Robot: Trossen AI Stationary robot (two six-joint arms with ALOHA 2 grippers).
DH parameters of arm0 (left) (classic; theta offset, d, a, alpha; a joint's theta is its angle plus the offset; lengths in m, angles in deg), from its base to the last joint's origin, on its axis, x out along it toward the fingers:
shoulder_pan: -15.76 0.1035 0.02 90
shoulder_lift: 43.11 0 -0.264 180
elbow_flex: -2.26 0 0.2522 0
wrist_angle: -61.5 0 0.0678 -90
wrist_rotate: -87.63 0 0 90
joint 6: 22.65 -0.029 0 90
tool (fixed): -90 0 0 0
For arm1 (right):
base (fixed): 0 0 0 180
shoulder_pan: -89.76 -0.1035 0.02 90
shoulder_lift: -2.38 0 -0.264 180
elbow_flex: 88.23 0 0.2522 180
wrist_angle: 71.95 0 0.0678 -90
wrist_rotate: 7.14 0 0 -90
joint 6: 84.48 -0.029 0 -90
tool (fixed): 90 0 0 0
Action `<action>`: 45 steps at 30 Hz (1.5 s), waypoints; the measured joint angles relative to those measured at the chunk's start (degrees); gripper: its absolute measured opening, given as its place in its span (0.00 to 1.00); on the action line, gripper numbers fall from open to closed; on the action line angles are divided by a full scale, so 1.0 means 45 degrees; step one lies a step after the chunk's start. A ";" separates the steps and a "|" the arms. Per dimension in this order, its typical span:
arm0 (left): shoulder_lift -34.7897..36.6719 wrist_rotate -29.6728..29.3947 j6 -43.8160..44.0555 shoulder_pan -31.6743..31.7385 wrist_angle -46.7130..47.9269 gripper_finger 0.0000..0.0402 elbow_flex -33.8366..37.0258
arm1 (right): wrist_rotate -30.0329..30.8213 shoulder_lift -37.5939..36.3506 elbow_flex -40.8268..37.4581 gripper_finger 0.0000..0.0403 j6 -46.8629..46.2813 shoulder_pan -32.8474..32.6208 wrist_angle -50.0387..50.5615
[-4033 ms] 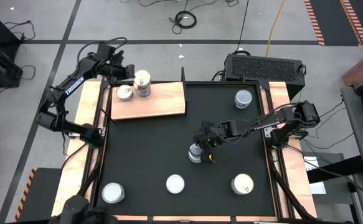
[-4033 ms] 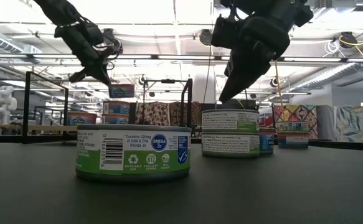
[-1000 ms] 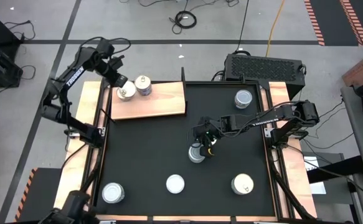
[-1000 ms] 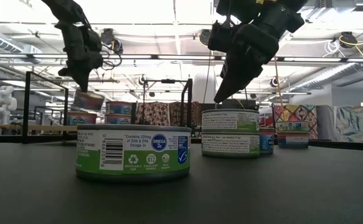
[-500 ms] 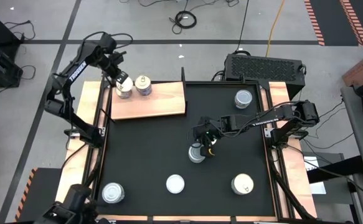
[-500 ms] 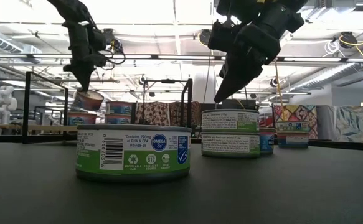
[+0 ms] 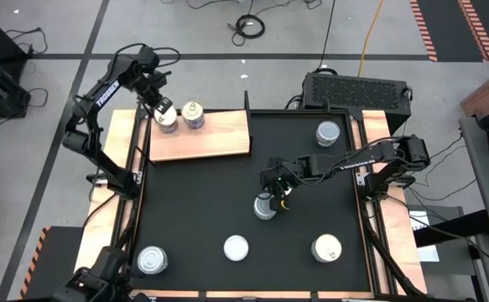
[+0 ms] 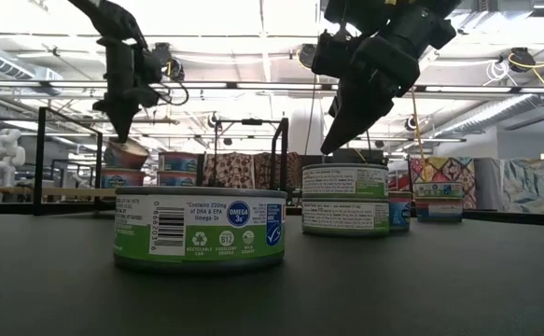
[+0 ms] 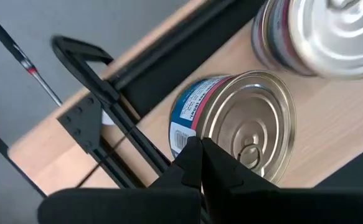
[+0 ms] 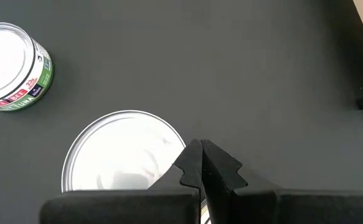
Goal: Stack canned seafood by type on shelf
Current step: Stack the blue and pink tuna can on top of the left blue and pink tuna can on the shelf, then put the blue and pink tuna can on the bottom left of the shelf
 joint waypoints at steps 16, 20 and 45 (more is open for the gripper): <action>-0.0501 0.0063 0.0007 0.0000 -0.0009 0.00 0.0000 | 0.0003 0.0001 0.0000 0.00 0.0108 0.0001 0.0000; -0.0504 0.0058 0.0335 -0.0024 0.0014 0.01 0.0000 | 0.0000 0.0001 0.0000 0.00 0.0103 0.0000 0.0000; -0.0519 -0.1371 0.0389 -0.0497 -0.0218 0.23 -0.0053 | 0.0002 0.0001 0.0000 0.00 0.0108 0.0000 0.0000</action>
